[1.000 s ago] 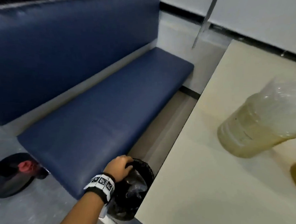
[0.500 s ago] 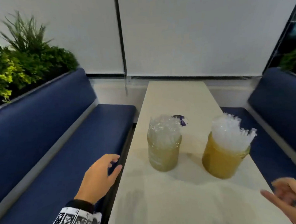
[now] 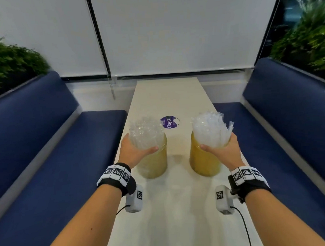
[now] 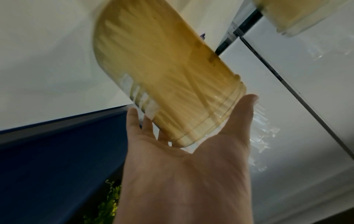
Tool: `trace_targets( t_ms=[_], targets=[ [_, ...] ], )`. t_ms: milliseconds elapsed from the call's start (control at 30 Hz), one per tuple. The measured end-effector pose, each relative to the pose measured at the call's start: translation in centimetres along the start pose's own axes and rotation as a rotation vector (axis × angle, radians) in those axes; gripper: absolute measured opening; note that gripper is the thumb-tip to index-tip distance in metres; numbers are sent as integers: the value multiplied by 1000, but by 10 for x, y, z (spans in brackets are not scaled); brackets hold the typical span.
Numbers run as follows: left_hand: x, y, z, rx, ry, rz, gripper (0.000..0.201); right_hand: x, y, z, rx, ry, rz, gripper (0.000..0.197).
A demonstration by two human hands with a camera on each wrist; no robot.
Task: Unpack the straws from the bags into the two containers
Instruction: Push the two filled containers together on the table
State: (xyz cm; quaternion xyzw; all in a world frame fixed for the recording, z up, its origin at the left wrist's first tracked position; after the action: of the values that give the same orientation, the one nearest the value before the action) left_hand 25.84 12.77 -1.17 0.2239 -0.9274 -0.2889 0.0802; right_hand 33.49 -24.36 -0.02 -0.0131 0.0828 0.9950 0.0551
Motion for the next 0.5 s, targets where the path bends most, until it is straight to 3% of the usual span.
trace_targets(
  t_ms=[67,300,500],
  targets=[
    [0,-4,-7,13,-44,-6,108,5,-14,3,42,21,47,110],
    [12,-19,-4,32,-102,-95,111,24,-56,-9,123,21,113,134],
    [9,-20,0,27,-95,-213,110,16,-66,-11,183,44,37,131]
  ],
)
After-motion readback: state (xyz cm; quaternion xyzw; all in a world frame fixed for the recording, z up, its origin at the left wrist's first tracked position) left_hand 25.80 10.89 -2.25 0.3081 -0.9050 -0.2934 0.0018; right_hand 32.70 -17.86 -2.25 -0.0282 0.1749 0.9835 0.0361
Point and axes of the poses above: each hand's wrist, its own x-axis away from the middle knuckle, its own y-axis out of the back of the hand, z = x × y, the point moved 9 cm from there along -x, towards the middle knuckle, and after that the axes turned 10 degrees about -x, right-handed, at the moved point
